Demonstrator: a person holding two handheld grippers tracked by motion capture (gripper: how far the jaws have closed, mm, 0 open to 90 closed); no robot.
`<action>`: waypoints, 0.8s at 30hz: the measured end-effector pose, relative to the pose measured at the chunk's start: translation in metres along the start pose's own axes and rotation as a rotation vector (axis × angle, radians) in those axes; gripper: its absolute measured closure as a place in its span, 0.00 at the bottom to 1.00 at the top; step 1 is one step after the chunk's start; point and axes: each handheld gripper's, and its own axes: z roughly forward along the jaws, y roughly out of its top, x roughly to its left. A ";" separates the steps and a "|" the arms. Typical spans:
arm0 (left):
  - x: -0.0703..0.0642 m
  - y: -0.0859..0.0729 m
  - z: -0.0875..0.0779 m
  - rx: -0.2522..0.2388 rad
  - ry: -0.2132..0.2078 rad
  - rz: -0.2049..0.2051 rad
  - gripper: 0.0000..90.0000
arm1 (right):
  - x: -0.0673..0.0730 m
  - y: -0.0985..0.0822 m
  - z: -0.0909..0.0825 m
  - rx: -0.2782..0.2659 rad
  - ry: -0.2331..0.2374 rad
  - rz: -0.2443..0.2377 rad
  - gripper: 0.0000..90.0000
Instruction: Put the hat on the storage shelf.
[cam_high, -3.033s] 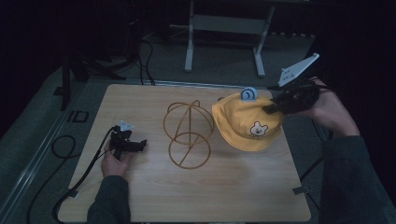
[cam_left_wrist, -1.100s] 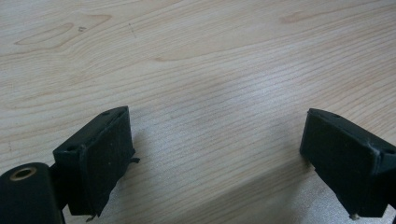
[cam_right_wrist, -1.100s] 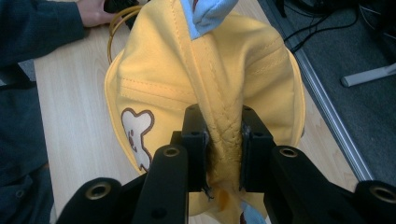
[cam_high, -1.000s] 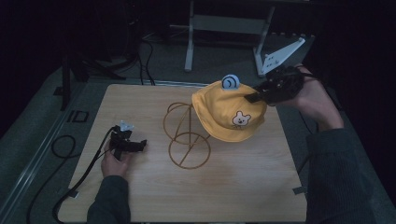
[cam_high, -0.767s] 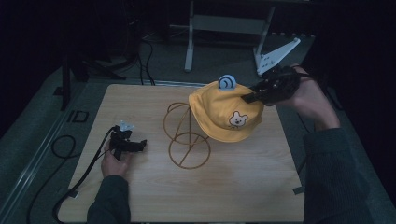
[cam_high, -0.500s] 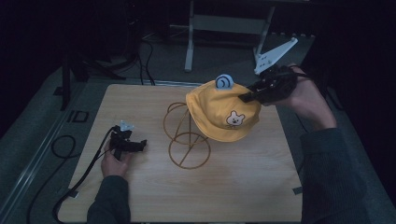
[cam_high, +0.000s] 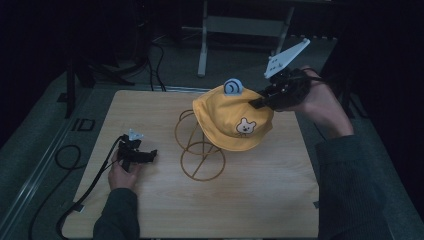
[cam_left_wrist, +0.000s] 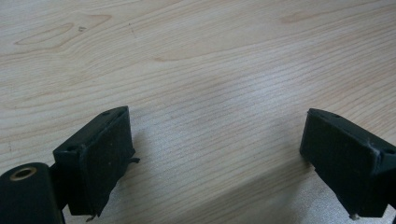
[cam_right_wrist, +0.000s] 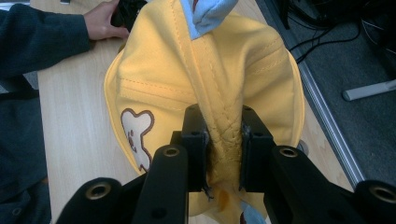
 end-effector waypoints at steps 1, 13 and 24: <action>0.000 0.000 0.000 0.000 0.000 0.000 0.10 | 0.000 0.001 0.001 0.000 -0.001 -0.002 0.84; 0.000 0.000 0.000 -0.001 0.000 -0.001 0.10 | 0.003 0.012 0.008 -0.004 0.006 -0.014 0.84; 0.000 0.000 0.000 -0.001 0.000 -0.001 0.10 | 0.005 0.019 0.010 -0.004 0.005 -0.023 0.84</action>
